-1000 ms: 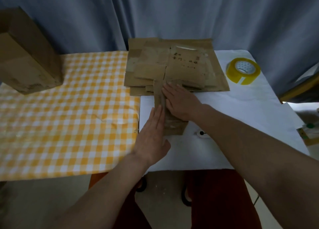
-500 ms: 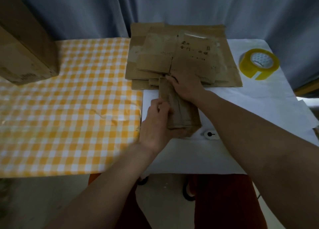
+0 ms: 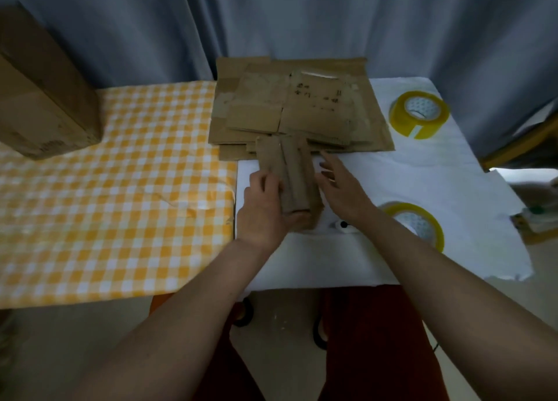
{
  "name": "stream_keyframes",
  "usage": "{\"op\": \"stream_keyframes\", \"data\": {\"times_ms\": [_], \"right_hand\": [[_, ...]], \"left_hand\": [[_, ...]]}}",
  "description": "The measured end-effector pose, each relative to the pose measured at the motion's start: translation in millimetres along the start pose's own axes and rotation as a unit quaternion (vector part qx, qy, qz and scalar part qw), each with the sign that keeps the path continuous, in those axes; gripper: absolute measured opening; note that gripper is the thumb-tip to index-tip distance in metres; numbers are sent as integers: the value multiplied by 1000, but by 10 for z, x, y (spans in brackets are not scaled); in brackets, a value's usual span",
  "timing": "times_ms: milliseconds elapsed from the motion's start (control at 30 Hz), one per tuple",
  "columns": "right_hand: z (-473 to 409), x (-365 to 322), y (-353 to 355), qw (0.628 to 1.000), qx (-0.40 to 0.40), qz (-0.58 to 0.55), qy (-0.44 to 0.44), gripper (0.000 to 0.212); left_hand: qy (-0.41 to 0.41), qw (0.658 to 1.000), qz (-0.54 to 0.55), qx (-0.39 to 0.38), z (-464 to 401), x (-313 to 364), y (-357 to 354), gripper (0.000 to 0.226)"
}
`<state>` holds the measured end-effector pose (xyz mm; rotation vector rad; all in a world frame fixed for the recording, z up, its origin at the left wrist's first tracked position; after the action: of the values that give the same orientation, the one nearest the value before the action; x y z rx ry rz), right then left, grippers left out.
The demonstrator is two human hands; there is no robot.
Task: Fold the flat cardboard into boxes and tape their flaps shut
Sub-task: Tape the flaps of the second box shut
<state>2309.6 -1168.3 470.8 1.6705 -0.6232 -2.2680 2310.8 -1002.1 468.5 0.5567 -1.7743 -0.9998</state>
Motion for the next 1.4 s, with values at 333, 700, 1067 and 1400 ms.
{"op": "stream_keyframes", "data": {"times_ms": [333, 700, 1067, 1400], "right_hand": [[1153, 1069, 810, 950, 69, 290, -94, 43], [1410, 580, 817, 978, 23, 207, 28, 33], [1476, 15, 500, 985, -69, 143, 71, 39], [1472, -13, 279, 956, 157, -235, 80, 57]], "left_hand": [[-87, 990, -82, 78, 391, 497, 6, 82], [0, 976, 199, -87, 635, 892, -41, 70], [28, 966, 227, 119, 840, 704, 294, 10], [194, 810, 543, 110, 803, 614, 541, 33]]}}
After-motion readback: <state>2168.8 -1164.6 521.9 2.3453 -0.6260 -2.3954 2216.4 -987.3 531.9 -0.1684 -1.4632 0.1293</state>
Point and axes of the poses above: each hand's wrist, its own z-axis away from the middle knuckle, its own y-axis out of the back of the hand, x = y × z, the point moved 2 cm from there along -z, towards the middle knuckle, and after that the axes turned 7 degrees about -y, right-handed, at the moved point
